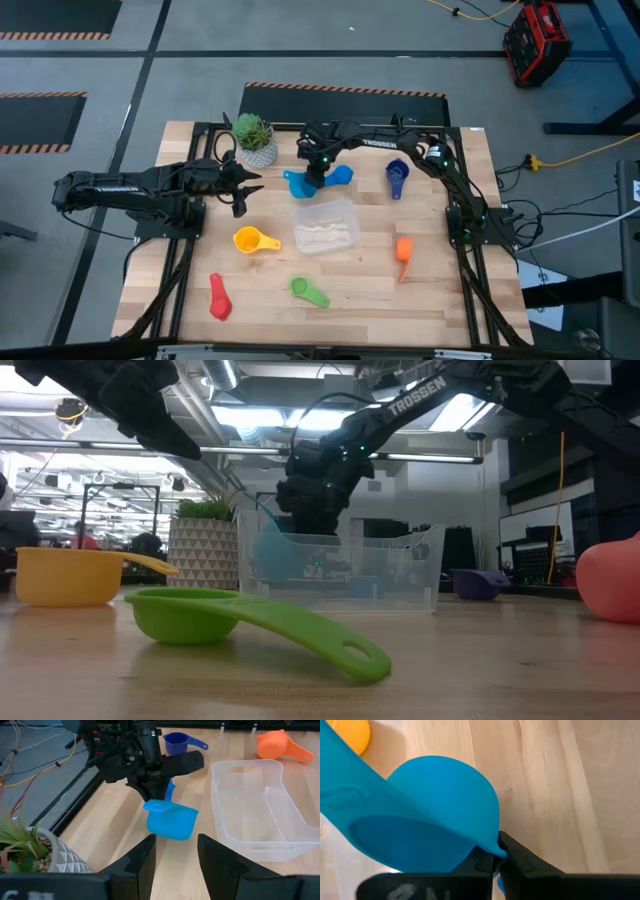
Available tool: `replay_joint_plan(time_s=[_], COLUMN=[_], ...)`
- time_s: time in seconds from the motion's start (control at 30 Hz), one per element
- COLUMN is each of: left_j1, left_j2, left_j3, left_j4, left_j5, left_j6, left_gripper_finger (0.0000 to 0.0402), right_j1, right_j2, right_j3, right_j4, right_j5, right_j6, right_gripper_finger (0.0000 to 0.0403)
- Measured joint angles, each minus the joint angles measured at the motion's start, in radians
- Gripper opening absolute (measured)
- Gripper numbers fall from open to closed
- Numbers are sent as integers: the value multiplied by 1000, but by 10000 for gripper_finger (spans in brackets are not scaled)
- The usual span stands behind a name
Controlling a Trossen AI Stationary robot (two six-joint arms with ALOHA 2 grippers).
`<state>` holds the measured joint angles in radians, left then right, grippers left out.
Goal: Nest measuring cups in basket
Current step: Prepare the light blue measuring cup
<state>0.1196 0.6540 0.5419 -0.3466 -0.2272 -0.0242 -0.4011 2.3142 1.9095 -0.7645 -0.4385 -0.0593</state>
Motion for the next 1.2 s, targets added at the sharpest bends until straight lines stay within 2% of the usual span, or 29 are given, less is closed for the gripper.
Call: replay_joint_plan(time_s=[0.43,0.7,0.9,1.2], left_j1=[0,0,12,48], left_j2=[21,77,126,206], left_j3=[0,0,0,0], left_j4=[8,95,117,119], left_j5=[0,5,-104,-96], left_j6=[0,-6,-301,-556], left_gripper_finger=[137,137,137,137], right_j1=[6,5,5,5], right_j2=[2,2,2,2], right_j3=[-1,-2,-2,-2], right_j4=[-24,-25,-25,-26], right_j5=[26,27,28,28], right_j6=[-1,-1,3,5], right_gripper_finger=[21,22,22,22])
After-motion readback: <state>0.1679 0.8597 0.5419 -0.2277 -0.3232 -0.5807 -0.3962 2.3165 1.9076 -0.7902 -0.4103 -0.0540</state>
